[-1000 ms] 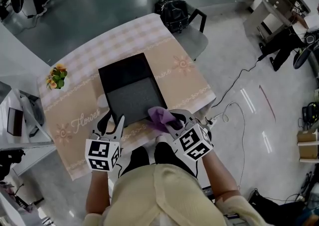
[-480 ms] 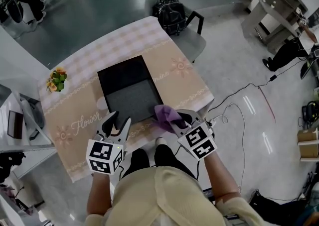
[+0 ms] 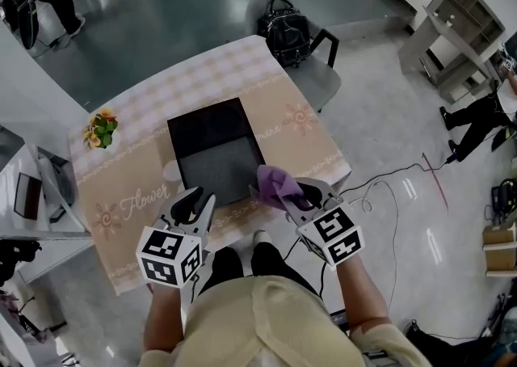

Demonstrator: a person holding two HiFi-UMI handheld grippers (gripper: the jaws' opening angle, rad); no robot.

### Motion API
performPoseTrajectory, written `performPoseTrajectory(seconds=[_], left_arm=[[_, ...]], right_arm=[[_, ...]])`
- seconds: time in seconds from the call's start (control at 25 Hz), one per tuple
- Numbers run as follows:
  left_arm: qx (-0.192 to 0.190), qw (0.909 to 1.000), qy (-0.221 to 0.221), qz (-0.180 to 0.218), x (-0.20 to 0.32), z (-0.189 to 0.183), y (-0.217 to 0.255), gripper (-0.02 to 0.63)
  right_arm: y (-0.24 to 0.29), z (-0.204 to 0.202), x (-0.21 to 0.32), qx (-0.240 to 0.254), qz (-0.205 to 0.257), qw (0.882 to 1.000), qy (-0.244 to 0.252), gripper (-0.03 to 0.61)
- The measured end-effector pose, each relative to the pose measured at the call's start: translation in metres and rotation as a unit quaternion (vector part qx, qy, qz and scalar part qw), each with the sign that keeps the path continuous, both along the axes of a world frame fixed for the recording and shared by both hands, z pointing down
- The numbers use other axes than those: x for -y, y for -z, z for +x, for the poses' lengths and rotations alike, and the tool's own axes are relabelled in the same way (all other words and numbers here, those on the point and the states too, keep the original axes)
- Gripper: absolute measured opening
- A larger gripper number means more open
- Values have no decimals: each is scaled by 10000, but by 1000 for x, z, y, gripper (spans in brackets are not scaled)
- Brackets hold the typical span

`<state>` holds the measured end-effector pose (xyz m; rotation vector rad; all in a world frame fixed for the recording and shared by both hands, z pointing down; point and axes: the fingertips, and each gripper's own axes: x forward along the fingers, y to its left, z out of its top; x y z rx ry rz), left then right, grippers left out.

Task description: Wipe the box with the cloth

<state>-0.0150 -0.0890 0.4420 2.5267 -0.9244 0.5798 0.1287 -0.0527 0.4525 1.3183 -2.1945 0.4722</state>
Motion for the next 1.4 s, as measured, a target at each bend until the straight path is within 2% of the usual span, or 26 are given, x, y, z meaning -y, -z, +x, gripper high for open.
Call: performPoseTrajectory(seconds=[0.28, 0.56, 1.04, 1.4], left_arm=[[136, 9992, 101, 357, 6, -6, 19, 80], [164, 9977, 373, 548, 15, -21, 37, 67], [-210, 9941, 867, 610, 28, -49, 49, 63], [-289, 9900, 1185, 711, 35, -66, 54, 60]], right_arm=[[35, -9, 17, 363, 433, 9984, 56, 101], [59, -15, 39, 691, 854, 9939, 85, 101], [76, -43, 63, 1001, 1116, 9885, 205, 100], [78, -60, 67, 1275, 1127, 9849, 313, 98]])
